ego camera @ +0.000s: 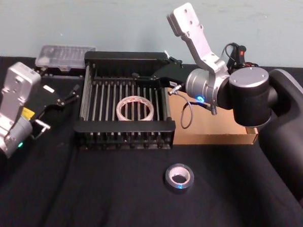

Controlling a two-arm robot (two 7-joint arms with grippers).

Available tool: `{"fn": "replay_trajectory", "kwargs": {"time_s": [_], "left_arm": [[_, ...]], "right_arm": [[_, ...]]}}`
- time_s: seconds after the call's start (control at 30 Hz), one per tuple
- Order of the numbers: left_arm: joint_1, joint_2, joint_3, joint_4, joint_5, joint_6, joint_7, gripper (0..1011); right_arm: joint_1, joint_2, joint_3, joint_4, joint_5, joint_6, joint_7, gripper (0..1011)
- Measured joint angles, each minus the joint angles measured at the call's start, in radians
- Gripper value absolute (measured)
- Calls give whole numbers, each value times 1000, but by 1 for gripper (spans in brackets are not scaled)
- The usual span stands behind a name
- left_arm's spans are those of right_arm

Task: Pick up the white tape and place it into the black box , Pick up the silver tape and place it into the brown box.

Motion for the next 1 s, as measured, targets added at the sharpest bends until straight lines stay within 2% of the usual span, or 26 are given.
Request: {"fn": "replay_trajectory", "kwargs": {"time_s": [0.07,0.63,0.8,1.0], "left_arm": [[0,0,0,0,0,0,0,1001],[0,0,0,0,0,0,0,1001],[0,0,0,0,0,0,0,1001],[0,0,0,0,0,0,0,1001]], "right_arm": [[0,0,0,0,0,0,0,1000],[-4,0,2,-6,-1,2,6,1000],[-25,7,10,-41,-2,18,14,1000],[-73,35,28,-121,-3,37,20,1002]]}}
